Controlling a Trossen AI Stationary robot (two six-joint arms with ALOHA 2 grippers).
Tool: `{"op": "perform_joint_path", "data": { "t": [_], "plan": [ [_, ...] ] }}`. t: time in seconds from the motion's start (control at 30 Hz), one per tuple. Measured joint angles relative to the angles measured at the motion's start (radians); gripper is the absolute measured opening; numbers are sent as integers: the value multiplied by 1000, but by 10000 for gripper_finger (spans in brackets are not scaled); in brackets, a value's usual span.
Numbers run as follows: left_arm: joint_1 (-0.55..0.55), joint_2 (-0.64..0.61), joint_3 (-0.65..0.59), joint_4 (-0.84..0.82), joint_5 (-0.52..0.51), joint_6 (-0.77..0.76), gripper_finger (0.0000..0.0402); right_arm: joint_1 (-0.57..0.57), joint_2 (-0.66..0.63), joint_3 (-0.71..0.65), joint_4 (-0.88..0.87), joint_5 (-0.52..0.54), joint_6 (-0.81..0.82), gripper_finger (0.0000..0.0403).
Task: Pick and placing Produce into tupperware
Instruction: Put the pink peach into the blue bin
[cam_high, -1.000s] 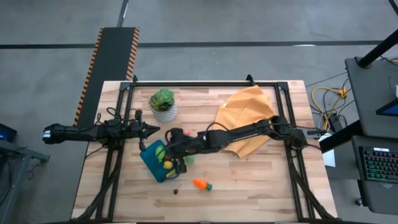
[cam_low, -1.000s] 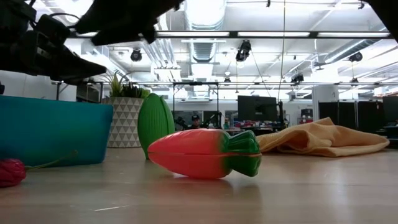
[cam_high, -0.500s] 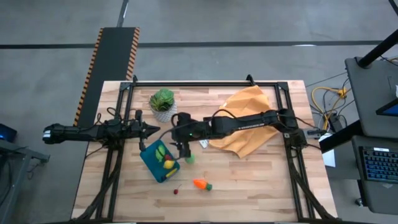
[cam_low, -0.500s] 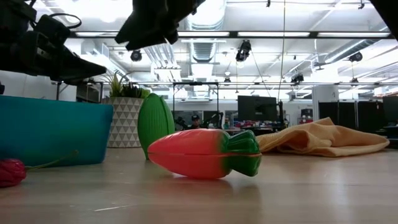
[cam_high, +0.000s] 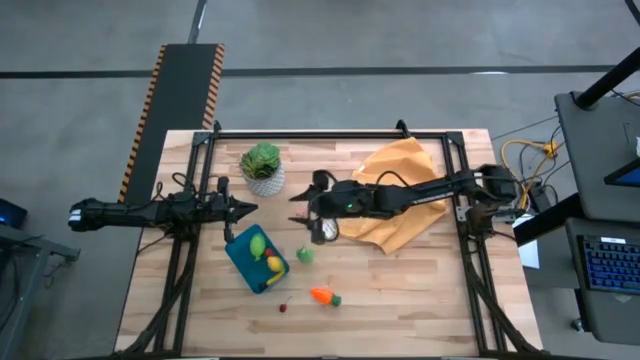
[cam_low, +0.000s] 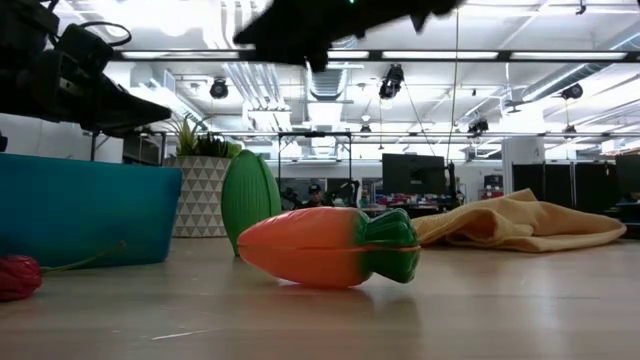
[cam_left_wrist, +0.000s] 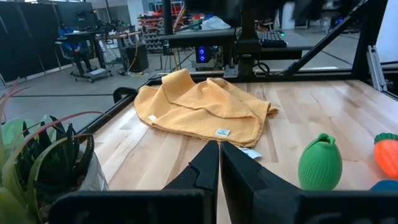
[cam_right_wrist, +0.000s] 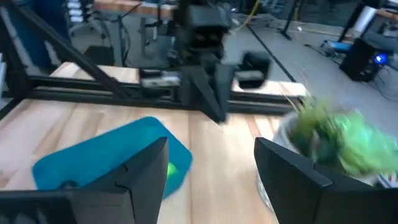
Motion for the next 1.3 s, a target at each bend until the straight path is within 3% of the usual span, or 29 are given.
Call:
{"op": "perform_joint_path", "data": {
  "t": [0.17,0.47,0.67,0.83,1.03,1.3],
  "plan": [
    [0,-1,0,0,0,-1,0,-62,-8,-146,75,-3,38,232],
    [0,0,0,0,-2,-2,0,-149,46,-187,76,-112,195,272],
    [0,2,0,0,-4,-2,0,-138,160,-76,-12,-132,210,319],
    [0,1,0,0,-5,-2,0,-138,274,62,-200,-126,184,342],
    [0,1,0,0,-6,-2,0,-147,363,169,-330,-122,172,342],
    [0,3,0,0,-8,-2,0,-147,403,201,-388,-122,153,330]
  ]
}}
